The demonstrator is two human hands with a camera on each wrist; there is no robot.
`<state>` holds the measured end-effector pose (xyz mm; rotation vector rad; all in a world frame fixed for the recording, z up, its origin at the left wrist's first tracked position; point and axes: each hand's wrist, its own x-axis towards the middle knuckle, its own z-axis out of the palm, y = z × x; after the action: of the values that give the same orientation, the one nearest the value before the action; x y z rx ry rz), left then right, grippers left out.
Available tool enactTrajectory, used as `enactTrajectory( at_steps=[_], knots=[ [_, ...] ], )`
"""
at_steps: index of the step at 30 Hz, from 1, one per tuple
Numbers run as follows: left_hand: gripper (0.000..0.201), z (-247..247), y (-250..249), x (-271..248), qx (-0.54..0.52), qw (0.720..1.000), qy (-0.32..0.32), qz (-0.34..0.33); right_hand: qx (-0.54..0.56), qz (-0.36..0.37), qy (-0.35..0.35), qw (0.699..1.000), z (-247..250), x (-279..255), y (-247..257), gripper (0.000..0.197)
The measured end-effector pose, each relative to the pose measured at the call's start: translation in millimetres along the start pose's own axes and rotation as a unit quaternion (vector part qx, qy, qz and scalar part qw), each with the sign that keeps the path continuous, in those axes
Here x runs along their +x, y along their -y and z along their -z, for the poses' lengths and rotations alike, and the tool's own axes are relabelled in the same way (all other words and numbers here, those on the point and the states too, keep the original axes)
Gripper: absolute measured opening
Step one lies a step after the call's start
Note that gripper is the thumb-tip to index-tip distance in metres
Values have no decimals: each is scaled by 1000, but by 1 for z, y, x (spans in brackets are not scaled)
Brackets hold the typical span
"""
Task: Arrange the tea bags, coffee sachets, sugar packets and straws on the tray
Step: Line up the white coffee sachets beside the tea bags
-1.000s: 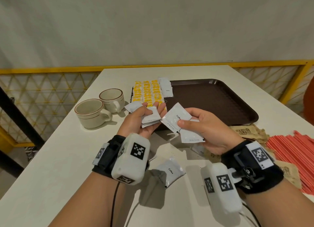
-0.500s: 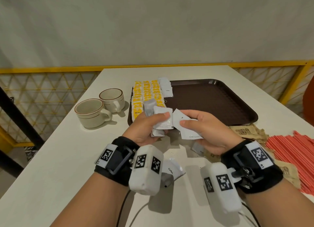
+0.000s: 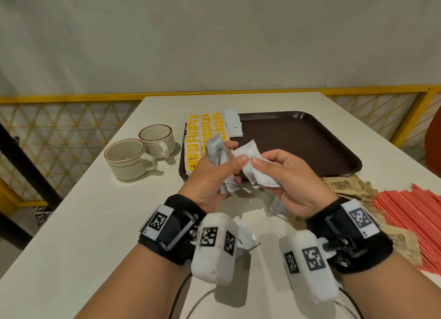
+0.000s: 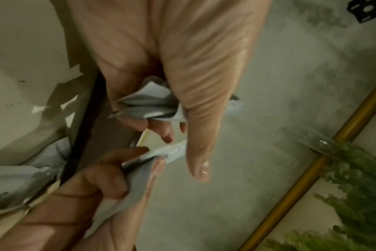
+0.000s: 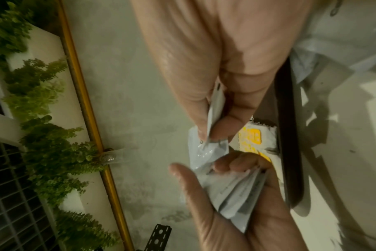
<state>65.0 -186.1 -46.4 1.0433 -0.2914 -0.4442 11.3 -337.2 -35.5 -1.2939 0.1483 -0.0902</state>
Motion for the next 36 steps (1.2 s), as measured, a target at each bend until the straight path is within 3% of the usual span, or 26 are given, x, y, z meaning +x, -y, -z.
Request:
enactTrajectory(
  at_steps=[5, 11, 14, 15, 19, 24, 26, 29, 32, 34, 36],
  knots=[
    [21, 0, -1, 2, -1, 999, -38, 0, -23, -17, 45, 999, -1, -2, -1, 19],
    [22, 11, -13, 8, -132, 987, -86, 45, -17, 8, 3, 1000, 5, 0, 8, 33],
    [7, 8, -14, 6, -167, 979, -92, 77, -4, 28, -23, 999, 4, 0, 7, 38],
    [5, 6, -14, 4, -145, 982, -83, 90, 1, 33, -21, 999, 3, -1, 8, 38],
    [37, 2, -8, -1, -23, 993, 2, 114, -30, 51, -22, 998, -8, -2, 10, 35],
    [51, 1, -3, -1, -43, 989, 64, 126, -110, 101, -23, 989, -28, 8, 14, 32],
    [45, 0, -3, -2, -103, 986, 62, 118, -163, 124, -10, 979, -35, 10, 19, 29],
    [9, -1, -7, -2, -147, 983, 19, 107, -208, 156, 14, 966, -38, 14, 30, 29],
    [11, 2, -10, 2, -156, 979, -24, 126, -347, 211, 63, 912, -31, 17, 45, 52],
    [9, 3, -11, 3, -161, 977, -46, 129, -495, 201, 161, 830, -32, 15, 47, 84],
    [19, 0, -13, 1, -182, 973, -41, 138, -628, 170, 226, 725, -39, 12, 41, 114]
  ],
)
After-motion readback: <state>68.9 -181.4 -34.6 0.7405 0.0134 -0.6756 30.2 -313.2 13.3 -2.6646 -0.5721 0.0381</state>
